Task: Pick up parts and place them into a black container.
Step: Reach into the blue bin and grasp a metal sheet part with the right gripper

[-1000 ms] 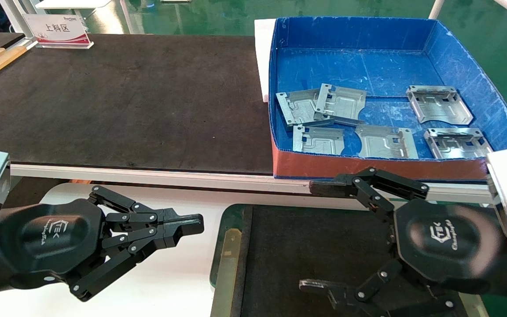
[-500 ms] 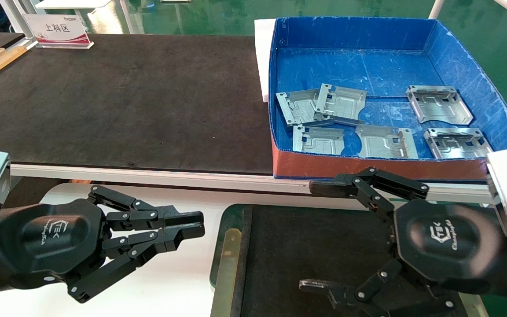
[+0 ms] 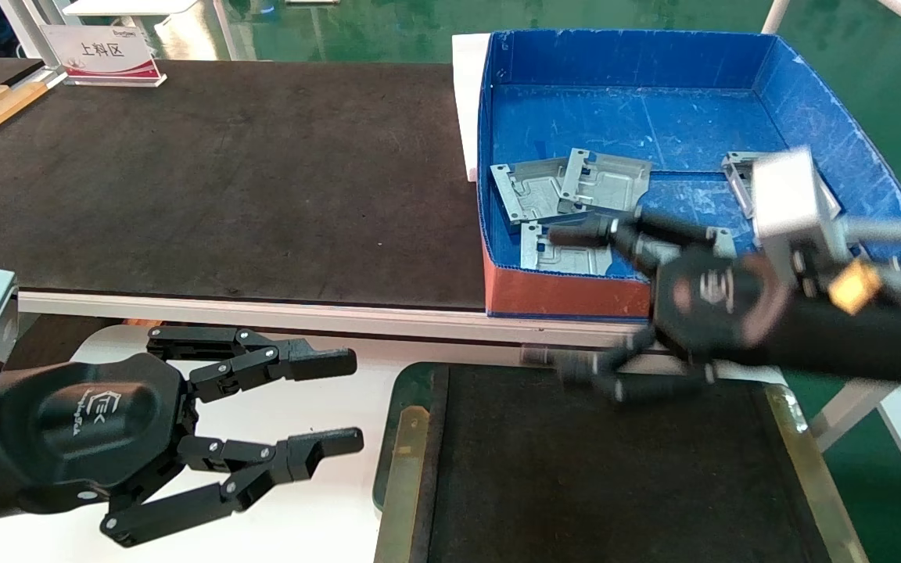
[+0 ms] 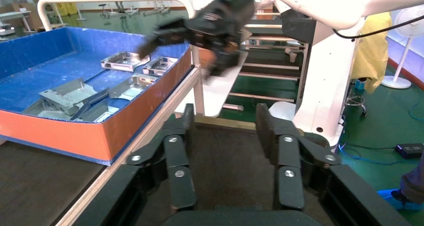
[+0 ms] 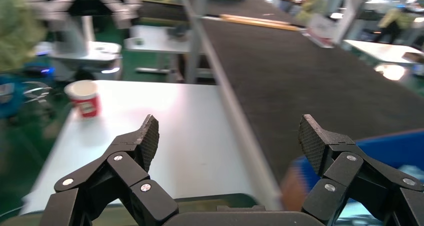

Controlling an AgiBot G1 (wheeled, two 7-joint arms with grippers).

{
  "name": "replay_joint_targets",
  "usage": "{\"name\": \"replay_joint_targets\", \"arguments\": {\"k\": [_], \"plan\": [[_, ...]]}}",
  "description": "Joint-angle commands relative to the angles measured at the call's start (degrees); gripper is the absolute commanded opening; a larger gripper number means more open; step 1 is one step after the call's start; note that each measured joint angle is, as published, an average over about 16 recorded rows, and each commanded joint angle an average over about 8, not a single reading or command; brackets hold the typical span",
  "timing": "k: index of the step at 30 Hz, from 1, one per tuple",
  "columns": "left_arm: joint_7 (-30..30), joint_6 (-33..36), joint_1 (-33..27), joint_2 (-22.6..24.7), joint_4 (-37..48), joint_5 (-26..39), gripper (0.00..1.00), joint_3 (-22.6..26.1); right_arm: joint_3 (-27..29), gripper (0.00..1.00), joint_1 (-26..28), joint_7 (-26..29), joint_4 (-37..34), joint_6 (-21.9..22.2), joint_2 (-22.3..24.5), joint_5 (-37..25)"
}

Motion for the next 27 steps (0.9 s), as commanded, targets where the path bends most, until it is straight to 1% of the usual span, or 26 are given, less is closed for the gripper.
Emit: {"name": "replay_joint_targets", "arguments": {"k": [1, 8, 14, 21, 27], "plan": [[0.00, 0.00, 0.00, 0.00, 0.00, 0.00, 1.00, 0.00, -0.73, 1.00, 3.20, -1.07, -4.65, -0.14, -1.79, -1.79], [0.00, 0.00, 0.00, 0.00, 0.00, 0.00, 1.00, 0.00, -2.79, 1.00, 13.07, -9.55, -20.38, 7.53, -5.53, -10.82], [0.00, 0.00, 0.00, 0.00, 0.00, 0.00, 1.00, 0.00, -3.08, 1.00, 19.46, -12.83, -32.64, 12.83, -8.28, -13.35], [0.00, 0.00, 0.00, 0.00, 0.00, 0.00, 1.00, 0.00, -2.72, 1.00, 23.34, -15.75, -42.65, 19.54, -11.30, -13.91], [0.00, 0.00, 0.00, 0.00, 0.00, 0.00, 1.00, 0.00, -2.56, 1.00, 24.68, -16.78, -48.59, 27.44, -13.65, -14.16]]}}
